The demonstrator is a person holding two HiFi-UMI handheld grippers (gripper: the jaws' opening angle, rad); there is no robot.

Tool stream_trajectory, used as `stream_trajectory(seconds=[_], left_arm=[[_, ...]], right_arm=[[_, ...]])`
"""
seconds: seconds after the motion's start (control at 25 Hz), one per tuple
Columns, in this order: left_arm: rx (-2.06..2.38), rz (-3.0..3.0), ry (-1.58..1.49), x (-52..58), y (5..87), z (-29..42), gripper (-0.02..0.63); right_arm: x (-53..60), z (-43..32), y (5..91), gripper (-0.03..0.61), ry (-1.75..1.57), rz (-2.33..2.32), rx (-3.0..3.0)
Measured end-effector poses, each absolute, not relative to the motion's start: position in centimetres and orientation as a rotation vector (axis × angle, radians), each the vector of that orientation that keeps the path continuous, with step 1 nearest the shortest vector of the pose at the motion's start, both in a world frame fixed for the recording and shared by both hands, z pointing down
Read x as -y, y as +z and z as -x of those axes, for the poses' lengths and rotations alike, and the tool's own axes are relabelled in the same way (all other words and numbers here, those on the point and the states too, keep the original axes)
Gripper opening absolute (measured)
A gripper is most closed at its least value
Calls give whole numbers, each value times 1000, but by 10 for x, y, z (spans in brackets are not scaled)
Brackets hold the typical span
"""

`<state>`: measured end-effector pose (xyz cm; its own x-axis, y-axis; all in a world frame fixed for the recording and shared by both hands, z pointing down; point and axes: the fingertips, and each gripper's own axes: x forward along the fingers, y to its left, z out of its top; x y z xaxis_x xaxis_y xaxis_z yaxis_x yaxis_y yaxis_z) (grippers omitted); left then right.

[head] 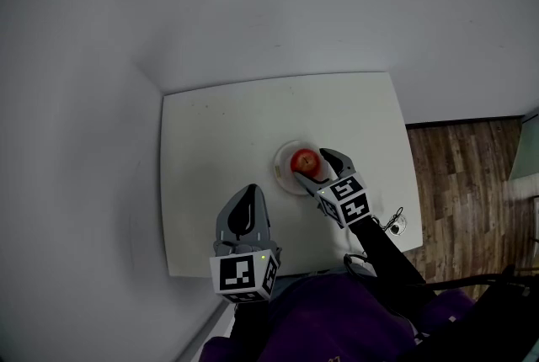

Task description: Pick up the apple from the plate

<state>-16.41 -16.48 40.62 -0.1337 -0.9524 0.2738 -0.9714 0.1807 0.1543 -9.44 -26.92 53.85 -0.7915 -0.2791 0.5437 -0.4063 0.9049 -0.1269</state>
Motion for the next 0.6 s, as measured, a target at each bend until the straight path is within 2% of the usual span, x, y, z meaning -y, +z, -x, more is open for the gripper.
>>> stream_trajectory(seconds=[0.6], left_arm=[[2132, -1826, 82, 165, 416, 182, 6]], right_arm=[[269, 100, 574, 345, 290, -463, 2391]])
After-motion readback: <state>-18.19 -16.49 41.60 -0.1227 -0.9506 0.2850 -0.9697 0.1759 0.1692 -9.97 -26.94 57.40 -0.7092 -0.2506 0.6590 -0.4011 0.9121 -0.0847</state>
